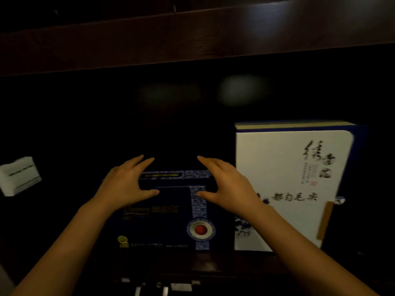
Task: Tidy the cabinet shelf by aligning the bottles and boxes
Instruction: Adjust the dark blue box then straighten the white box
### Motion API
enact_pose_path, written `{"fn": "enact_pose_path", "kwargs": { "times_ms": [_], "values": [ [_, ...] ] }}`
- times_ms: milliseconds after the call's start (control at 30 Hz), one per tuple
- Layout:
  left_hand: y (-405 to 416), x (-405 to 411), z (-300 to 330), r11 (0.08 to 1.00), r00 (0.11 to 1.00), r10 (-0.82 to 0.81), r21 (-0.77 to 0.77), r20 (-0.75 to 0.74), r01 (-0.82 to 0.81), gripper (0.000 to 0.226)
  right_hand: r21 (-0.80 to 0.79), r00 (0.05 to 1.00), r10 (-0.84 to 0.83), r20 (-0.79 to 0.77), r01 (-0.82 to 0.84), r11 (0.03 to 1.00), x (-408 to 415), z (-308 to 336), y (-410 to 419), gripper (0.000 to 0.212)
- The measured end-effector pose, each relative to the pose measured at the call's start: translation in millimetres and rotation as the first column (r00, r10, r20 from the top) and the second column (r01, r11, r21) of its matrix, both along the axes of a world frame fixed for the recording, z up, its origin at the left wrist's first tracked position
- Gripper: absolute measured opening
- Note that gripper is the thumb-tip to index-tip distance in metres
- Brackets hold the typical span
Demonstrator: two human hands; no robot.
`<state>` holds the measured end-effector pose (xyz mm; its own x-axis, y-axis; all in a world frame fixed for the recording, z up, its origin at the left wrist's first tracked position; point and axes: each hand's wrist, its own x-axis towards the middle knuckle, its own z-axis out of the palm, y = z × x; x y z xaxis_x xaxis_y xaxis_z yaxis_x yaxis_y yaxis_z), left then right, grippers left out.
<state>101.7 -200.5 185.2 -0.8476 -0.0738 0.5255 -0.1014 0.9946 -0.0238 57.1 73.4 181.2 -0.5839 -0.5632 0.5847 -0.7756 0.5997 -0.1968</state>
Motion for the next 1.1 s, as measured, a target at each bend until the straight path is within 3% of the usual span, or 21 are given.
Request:
{"fn": "enact_pose_path", "kwargs": {
  "times_ms": [133, 433, 567, 767, 1100],
  "values": [
    [-43.5, -6.6, -3.6, 0.996, 0.986, 0.070, -0.069, 0.154, -0.060, 0.100, 0.144, 0.999, -0.045, -0.004, 0.045, 0.989, -21.7, -9.6, -54.6, 0.083],
    [-71.3, -17.5, -30.1, 0.999, 0.949, -0.031, 0.028, 0.313, 0.024, 0.082, 0.414, 0.970, -0.243, -0.027, 0.232, 0.880, -44.4, -34.5, -94.6, 0.079],
    [-75.0, -23.8, -41.5, 1.000, 0.963, -0.022, 0.001, 0.268, 0.022, 0.068, 0.432, 0.966, -0.256, -0.021, 0.240, 0.869, -44.4, -34.1, -95.8, 0.073],
    [-78.9, -26.1, -45.8, 0.999, 0.968, -0.033, -0.025, 0.251, 0.041, 0.068, 0.437, 0.965, -0.263, -0.003, 0.238, 0.867, -38.6, -33.8, -90.3, 0.065],
    [-78.1, -21.6, -52.9, 0.997, 0.976, 0.016, 0.066, 0.215, -0.031, 0.066, 0.390, 0.943, -0.328, 0.049, 0.284, 0.876, -36.3, -39.6, -90.3, 0.065]
  ]
}}
